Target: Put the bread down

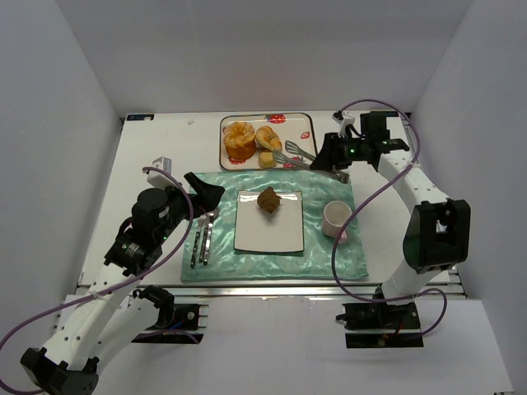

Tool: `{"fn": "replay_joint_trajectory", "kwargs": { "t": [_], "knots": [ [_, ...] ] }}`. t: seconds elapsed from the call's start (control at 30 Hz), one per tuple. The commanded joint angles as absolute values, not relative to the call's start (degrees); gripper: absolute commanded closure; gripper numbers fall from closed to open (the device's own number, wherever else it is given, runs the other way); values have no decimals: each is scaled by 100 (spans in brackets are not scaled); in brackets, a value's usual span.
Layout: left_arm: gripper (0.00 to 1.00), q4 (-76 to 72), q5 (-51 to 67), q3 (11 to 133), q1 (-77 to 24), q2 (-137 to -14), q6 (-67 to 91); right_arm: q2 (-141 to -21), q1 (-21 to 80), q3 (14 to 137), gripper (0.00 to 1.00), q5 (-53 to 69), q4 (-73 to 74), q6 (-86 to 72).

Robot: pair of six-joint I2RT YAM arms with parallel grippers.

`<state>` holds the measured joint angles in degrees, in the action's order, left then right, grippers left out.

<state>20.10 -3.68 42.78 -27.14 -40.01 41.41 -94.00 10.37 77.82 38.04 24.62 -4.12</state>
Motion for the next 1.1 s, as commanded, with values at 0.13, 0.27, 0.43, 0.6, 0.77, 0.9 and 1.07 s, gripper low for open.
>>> {"fn": "replay_joint_trajectory", "kwargs": {
  "t": [0.13, 0.27, 0.43, 0.6, 0.77, 0.9, 1.07],
  "knots": [
    [2, 2004, -422, 4254, -2733, -3894, 4148, -9765, 1011, 8200, 48, 3674, 2241, -563],
    [2, 1969, -431, 4228, -2733, -3876, 4157, -9739, 730, 8209, 48, 3770, 2241, -597],
    [2, 1820, -317, 4192, -2733, -4016, 4149, -9633, -130, 8113, 50, 3867, 2390, -388],
    [2, 1653, -229, 4175, -2733, -4140, 4105, -9405, -895, 7683, 50, 3429, 2522, 236],
    [2, 1556, -150, 4166, -2733, -4227, 4061, -9255, -1598, 6848, 51, 3059, 2356, 650],
    [2, 1573, -149, 4175, -2733, -4236, 4034, -9150, -1933, 6434, 52, 2848, 2136, 843],
    [2, 1582, -114, 4148, -2733, -4210, 4043, -8851, -2004, 5751, 52, 2514, 1365, 853]
  ]
}}
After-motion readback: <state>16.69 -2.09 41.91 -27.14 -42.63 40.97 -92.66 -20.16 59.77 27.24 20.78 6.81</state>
